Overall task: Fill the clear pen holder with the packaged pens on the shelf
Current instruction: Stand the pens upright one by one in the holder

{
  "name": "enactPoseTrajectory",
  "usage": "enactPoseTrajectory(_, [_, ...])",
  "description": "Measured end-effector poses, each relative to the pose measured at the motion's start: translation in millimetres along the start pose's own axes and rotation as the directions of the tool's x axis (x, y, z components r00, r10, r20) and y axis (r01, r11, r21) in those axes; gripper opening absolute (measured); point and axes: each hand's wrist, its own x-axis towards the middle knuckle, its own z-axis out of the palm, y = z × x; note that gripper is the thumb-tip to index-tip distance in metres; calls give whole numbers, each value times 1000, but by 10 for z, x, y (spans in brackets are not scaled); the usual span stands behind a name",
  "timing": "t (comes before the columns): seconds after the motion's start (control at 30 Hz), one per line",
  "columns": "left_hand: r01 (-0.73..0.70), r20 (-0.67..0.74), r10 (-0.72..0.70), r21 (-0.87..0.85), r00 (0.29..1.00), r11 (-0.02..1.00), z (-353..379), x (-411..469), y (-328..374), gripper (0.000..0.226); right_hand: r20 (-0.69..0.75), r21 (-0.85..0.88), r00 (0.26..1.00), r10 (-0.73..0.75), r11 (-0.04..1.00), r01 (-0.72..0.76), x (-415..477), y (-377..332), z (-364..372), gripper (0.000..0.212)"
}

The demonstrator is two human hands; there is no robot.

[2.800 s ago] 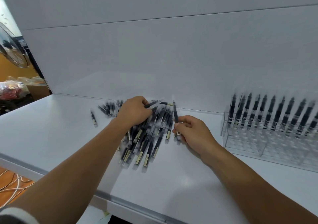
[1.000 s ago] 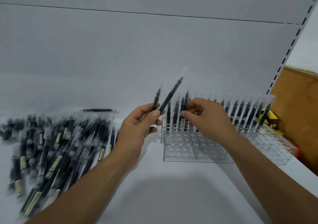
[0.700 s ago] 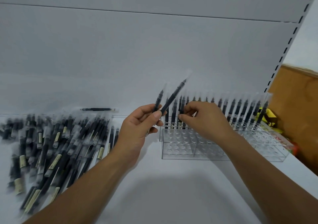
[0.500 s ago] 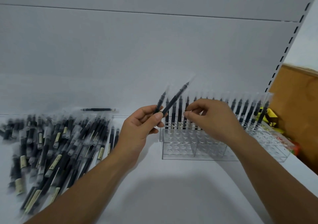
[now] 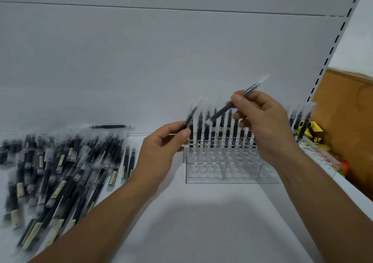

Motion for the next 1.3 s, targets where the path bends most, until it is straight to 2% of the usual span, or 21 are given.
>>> enactPoseTrajectory(0.07, [0,-1,0,9,1000,1000,-2,-2,-1,22,-64,-147,995,-81,987,71,46,31,-69,9])
enactPoseTrajectory(0.2, [-8,25,8,-6,1000,1000,38,-29,7,26,30,-444,989,-147,884,145,75,157,-69,9])
enactPoseTrajectory(0.4, [-33,55,33,-12,998,999,64,-29,24,27,106,-567,978,-179,797,207,128,256,-3,5])
enactPoseTrajectory(0.57, [-26,58,26,-4,998,1000,65,-29,4,22,192,-727,972,-139,645,236,135,321,35,17])
enactPoseTrajectory(0.67, [-30,68,29,10,997,1000,66,-37,-2,21,233,-752,969,-88,616,236,115,337,38,21])
enactPoseTrajectory(0.8, [-26,74,25,17,997,1000,74,-51,8,20,208,-764,976,-59,613,200,88,294,-23,26])
enactPoseTrajectory(0.93, [-33,66,31,17,997,999,73,-57,13,21,164,-721,982,-96,668,186,61,216,-99,12])
enactPoseTrajectory(1.03, [-28,73,27,16,997,999,71,-61,11,21,170,-717,980,-100,670,193,48,219,-77,11])
enactPoseTrajectory(1.17, [-42,98,36,57,995,997,92,-65,13,22,183,-757,978,-99,621,204,63,298,39,22])
enactPoseTrajectory(1.3, [-54,105,48,55,993,997,115,-66,21,21,201,-790,973,-114,568,229,92,335,88,15])
